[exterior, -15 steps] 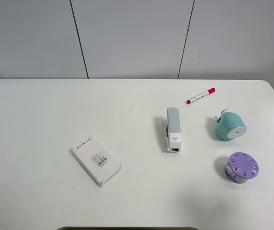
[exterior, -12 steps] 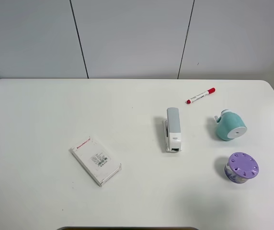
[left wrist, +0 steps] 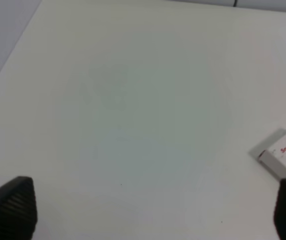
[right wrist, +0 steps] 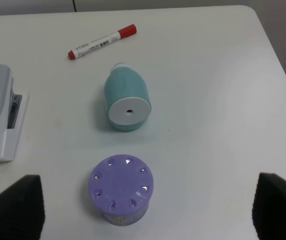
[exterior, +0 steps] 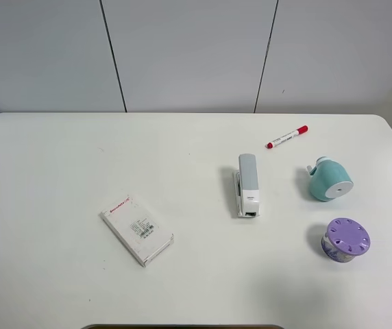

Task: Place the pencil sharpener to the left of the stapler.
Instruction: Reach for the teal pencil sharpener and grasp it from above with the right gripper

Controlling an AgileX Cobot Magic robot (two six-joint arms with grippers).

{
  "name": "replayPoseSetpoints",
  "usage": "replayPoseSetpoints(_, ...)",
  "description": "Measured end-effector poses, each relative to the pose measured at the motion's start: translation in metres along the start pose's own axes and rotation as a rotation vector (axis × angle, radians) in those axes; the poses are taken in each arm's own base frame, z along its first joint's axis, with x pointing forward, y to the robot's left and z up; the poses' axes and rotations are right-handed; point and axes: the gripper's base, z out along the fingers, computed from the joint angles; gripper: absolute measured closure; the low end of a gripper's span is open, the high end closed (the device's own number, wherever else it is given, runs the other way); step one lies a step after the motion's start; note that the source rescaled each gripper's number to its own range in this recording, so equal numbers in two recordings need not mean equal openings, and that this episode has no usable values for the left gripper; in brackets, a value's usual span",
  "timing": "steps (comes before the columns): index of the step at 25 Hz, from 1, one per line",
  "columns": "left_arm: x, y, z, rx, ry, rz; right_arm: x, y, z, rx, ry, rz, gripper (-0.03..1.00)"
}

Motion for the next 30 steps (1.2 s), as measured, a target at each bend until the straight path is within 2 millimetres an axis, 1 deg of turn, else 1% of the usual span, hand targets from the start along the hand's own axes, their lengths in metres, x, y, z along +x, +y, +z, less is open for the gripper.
replayPoseSetpoints(12, 0.0, 0.0, 0.0, 0.0, 0.0, 0.0, 0.0, 0.0, 0.0, 0.0, 0.0, 0.0, 0.42)
replayPoseSetpoints(14, 0.0, 0.0, 0.0, 0.0, 0.0, 0.0, -0.003, 0.0, 0.001, 0.001, 0.01, -0.001, 0.42)
replayPoseSetpoints(16, 0.0, 0.0, 0.0, 0.0, 0.0, 0.0, -0.012, 0.001, 0.002, 0.002, 0.035, -0.004, 0.42)
replayPoseSetpoints(19, 0.0, 0.0, 0.0, 0.0, 0.0, 0.0, -0.034, 0.002, 0.007, 0.012, 0.086, -0.014, 0.42)
replayPoseSetpoints(23, 0.0, 0.0, 0.0, 0.0, 0.0, 0.0, -0.067, 0.005, 0.022, 0.018, 0.175, -0.026, 0.42)
replayPoseSetpoints(26, 0.0, 0.0, 0.0, 0.0, 0.0, 0.0, -0.094, 0.009, 0.039, 0.022, 0.237, -0.039, 0.42)
replayPoseSetpoints(30, 0.0, 0.0, 0.0, 0.0, 0.0, 0.0, -0.12, 0.013, 0.067, 0.023, 0.321, -0.071, 0.42)
